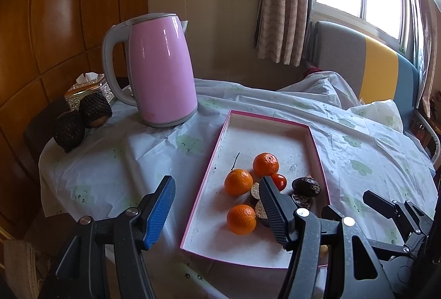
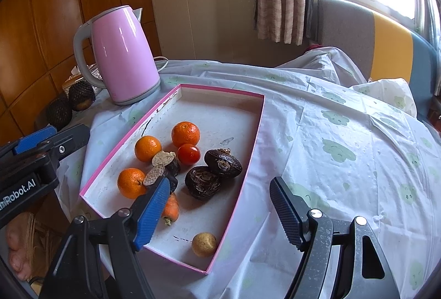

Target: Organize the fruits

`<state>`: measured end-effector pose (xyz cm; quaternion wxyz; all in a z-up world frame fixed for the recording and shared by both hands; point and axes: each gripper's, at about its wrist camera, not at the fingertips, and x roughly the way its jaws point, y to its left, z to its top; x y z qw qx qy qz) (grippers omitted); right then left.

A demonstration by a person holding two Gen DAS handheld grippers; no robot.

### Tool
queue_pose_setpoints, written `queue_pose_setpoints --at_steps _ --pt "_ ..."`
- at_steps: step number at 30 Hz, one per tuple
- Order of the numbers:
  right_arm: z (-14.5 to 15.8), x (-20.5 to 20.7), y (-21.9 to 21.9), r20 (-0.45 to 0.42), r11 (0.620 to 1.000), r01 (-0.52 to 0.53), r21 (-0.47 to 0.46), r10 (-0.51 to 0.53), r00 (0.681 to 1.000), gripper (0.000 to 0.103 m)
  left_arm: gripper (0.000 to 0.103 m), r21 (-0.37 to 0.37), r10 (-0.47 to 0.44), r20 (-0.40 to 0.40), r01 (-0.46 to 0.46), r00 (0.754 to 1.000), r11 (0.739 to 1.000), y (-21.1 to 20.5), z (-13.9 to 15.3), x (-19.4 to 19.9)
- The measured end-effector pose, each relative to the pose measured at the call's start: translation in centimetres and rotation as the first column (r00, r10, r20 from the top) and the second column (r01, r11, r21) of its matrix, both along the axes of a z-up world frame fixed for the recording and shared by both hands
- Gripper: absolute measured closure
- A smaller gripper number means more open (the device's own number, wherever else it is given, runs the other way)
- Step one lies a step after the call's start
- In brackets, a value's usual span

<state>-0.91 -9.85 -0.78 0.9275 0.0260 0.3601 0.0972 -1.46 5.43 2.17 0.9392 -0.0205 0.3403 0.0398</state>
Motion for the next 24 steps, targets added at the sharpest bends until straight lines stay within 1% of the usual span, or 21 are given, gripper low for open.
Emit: queue_pose_setpoints --at_steps 14,18,24 --pt "0.07 -0.13 0.14 0.003 1.0 -0.003 -0.006 0.003 1.0 0.027 0.039 0.001 -0.003 -0.005 0.003 1.0 1.0 0.04 0.14 -0.2" --pt "0.07 -0.12 0.08 0.004 1.0 -0.003 -0.007 0.003 1.0 0.027 0.039 -0.013 -0.004 -0.008 0.004 1.0 1.0 0.18 0.06 -0.12" --pt "-0.12 -0.07 -0.21 -0.002 1.0 0.002 -0.004 -0.002 1.0 0.027 0.04 -0.011 -0.004 0.015 0.004 1.0 1.0 0.26 0.2 -0.14"
